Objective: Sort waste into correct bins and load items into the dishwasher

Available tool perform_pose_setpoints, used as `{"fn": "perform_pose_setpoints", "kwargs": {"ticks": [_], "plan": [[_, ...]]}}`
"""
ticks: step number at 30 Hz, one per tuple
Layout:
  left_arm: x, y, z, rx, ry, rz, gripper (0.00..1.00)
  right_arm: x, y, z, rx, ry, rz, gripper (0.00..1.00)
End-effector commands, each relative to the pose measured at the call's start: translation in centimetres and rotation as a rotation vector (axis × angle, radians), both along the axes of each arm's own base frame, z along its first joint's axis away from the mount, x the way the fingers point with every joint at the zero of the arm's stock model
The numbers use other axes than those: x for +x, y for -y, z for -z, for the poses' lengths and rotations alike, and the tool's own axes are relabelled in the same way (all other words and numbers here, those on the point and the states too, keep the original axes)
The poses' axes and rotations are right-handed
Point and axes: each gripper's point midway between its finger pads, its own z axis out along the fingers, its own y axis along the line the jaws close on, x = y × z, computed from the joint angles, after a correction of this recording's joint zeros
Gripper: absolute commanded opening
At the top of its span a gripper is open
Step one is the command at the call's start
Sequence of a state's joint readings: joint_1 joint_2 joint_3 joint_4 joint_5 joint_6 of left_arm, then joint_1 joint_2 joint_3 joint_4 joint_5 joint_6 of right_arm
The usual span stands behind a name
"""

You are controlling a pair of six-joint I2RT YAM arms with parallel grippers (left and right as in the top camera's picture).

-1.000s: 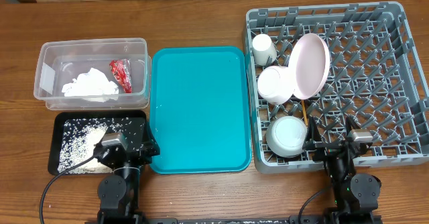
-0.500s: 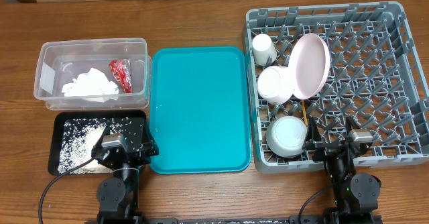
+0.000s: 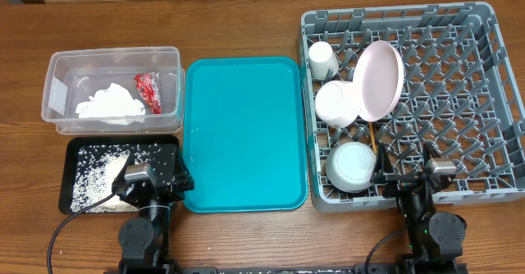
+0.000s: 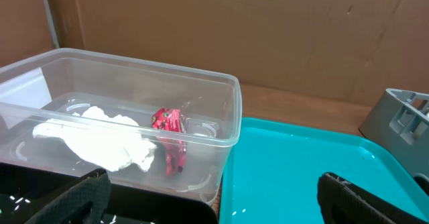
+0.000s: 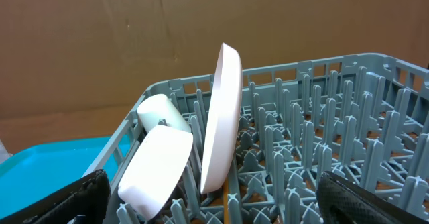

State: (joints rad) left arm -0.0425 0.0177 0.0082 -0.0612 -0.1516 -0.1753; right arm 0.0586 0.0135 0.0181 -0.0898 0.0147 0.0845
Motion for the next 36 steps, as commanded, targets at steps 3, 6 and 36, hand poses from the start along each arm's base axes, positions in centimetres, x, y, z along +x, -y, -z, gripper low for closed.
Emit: {"fn": "perform_pose_setpoints", "kwargs": {"ticks": [3, 6, 36], "plan": [[0.0, -0.1, -0.1, 0.026, 0.004, -0.008, 1.0, 0.0, 0.1, 0.1, -0.003, 0.008, 0.005, 1.0], [0.0, -0.1, 0.0, 0.026, 0.002, -0.008, 1.0, 0.0, 0.1, 0.1, -0.003, 0.008, 0.005, 1.0], [0.4, 0.2, 3.8, 0.032, -0.166, 0.01, 1.0, 0.0, 0.1, 0.1, -0.003, 0.008, 0.005, 1.0]]}}
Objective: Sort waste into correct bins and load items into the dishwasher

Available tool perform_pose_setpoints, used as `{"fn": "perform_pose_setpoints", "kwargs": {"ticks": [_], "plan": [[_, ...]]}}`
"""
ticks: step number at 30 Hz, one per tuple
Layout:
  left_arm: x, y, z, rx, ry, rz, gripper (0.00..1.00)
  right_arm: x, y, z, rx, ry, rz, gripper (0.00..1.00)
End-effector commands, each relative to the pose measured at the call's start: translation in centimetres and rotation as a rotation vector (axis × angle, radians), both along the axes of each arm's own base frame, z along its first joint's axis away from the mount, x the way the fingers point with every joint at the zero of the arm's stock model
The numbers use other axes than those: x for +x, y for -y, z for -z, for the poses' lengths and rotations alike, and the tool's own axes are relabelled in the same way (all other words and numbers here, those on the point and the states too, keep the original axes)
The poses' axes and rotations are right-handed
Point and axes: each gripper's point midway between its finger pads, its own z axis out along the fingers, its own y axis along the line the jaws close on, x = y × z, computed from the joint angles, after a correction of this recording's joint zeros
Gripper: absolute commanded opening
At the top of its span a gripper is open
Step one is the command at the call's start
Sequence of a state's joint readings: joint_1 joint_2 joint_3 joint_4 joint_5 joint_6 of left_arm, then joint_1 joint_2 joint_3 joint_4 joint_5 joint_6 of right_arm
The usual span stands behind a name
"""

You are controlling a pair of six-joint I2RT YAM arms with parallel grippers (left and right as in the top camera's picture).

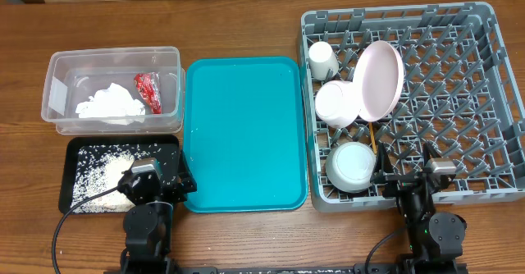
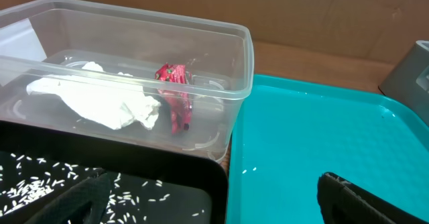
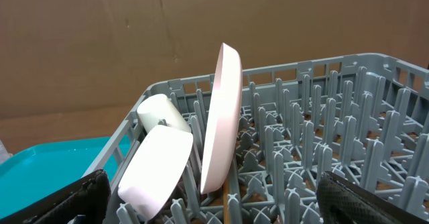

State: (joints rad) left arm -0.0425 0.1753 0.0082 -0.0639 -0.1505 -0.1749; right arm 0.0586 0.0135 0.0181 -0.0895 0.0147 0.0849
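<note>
The grey dishwasher rack [image 1: 459,102] holds a pink plate [image 1: 378,79] on edge, a white cup [image 1: 322,59], two white bowls [image 1: 338,103] and a wooden chopstick [image 1: 373,136]. The clear bin [image 1: 113,89] contains white tissue [image 2: 107,103] and a red wrapper [image 2: 173,96]. Rice lies scattered in the black tray [image 1: 102,175]. My left gripper [image 2: 214,200] is open and empty, straddling the black tray's right edge and the teal tray [image 1: 244,134]. My right gripper [image 3: 214,197] is open and empty at the rack's front edge.
The bins, teal tray and rack sit side by side on a wooden table [image 1: 246,28]. A brown cardboard wall [image 3: 134,36] stands behind it. Both arm bases are at the table's near edge.
My left gripper has drawn back and tipped down a little: the black tray with rice now shows below the clear bin in its view. The right arm has not moved.
</note>
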Motion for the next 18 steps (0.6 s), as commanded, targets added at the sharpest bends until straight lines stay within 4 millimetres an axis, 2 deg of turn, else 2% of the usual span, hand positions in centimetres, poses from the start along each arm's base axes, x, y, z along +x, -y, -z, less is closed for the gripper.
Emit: {"fn": "perform_pose_setpoints", "kwargs": {"ticks": [1, 7, 15, 18], "plan": [[0.0, 0.1, 0.1, 0.024, -0.004, 0.011, 1.0, 0.0, 0.1, 0.1, -0.003, 0.008, 0.005, 1.0], [0.3, 0.1, -1.4, 0.024, 0.059, 0.01, 1.0, 0.0, 0.1, 0.1, -0.003, 0.008, 0.005, 1.0], [0.4, 0.4, -1.8, 0.236, 0.056, 0.064, 1.0, 0.0, 0.1, 0.1, -0.003, 0.008, 0.005, 1.0], [0.2, 1.0, -0.4, 0.256, -0.002, 0.114, 1.0, 0.0, 0.1, 0.1, -0.003, 0.008, 0.005, 1.0]]}}
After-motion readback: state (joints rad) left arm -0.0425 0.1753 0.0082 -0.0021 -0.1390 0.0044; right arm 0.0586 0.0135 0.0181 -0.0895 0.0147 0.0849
